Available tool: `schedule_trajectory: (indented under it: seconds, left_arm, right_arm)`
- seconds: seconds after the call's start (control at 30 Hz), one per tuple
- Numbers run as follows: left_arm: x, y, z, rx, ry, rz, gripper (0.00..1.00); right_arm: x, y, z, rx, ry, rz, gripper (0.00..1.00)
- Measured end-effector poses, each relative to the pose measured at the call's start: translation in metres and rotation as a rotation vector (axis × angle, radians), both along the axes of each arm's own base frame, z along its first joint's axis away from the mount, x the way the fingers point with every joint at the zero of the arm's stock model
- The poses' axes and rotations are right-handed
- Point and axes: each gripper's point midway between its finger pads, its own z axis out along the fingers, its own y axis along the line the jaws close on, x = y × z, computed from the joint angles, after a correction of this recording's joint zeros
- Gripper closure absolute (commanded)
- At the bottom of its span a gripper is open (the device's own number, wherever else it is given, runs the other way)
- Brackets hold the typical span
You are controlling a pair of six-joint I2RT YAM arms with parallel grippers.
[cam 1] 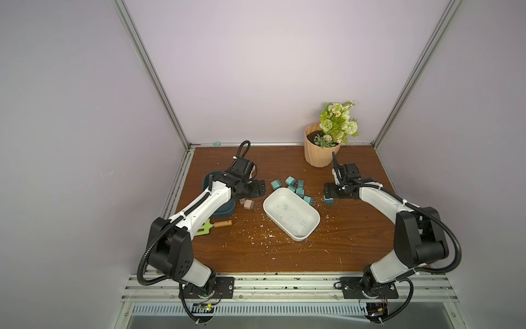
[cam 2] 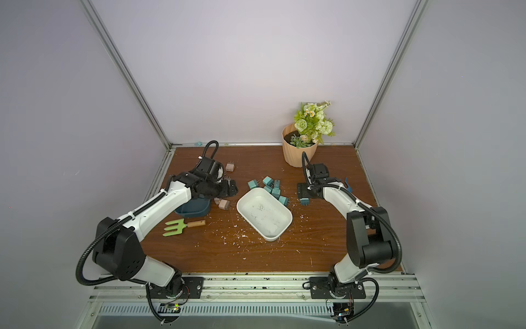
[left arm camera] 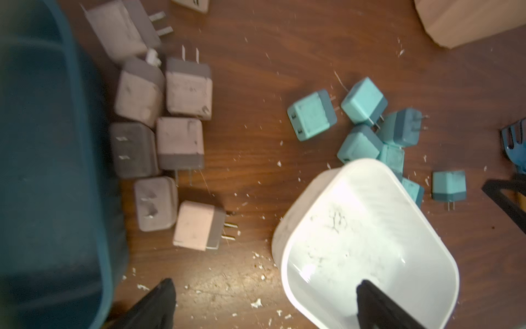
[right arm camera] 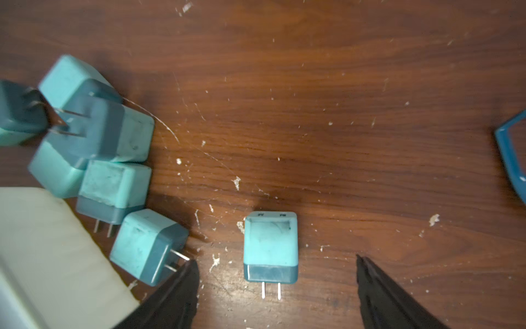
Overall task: Place the plugs by color into the storage box
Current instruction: Pick up the plug from the center of the board, then adjust the storage box at the center of the board.
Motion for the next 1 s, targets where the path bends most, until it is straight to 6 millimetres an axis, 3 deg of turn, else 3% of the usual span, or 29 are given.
schedule_trajectory:
  seconds: [0.2, 0.57, 0.67, 0.9, 1.0]
  left_arm:
    - [-0.031, -0.011, -0.022, -0.014, 0.129, -0.006, 0.00]
    - [-0.064, -0.029, -0.055, 0.039, 0.217, -0.099, 0.00]
    - [-0.065, -0.038, -0.063, 0.036, 0.226, -0.123, 0.00]
    - [-0.055, -0.057, -0.081, 0.014, 0.231, -0.161, 0.04]
    - [-0.042, -0.069, -0.080, -0.007, 0.206, -0.178, 0.04]
  right_arm:
    - [-0.003, 0.006, -0.033, 0.000, 0.121, 0.029, 0.20]
    - [-0.003, 0.009, -0.050, 0.004, 0.176, 0.039, 0.55]
    - [-0.001, 0.009, -0.049, 0.006, 0.170, 0.036, 0.61]
    - [-0.003, 0.008, -0.047, 0.003, 0.182, 0.036, 0.64]
    - [-0.005, 0.009, -0.034, 0.004, 0.179, 0.038, 0.64]
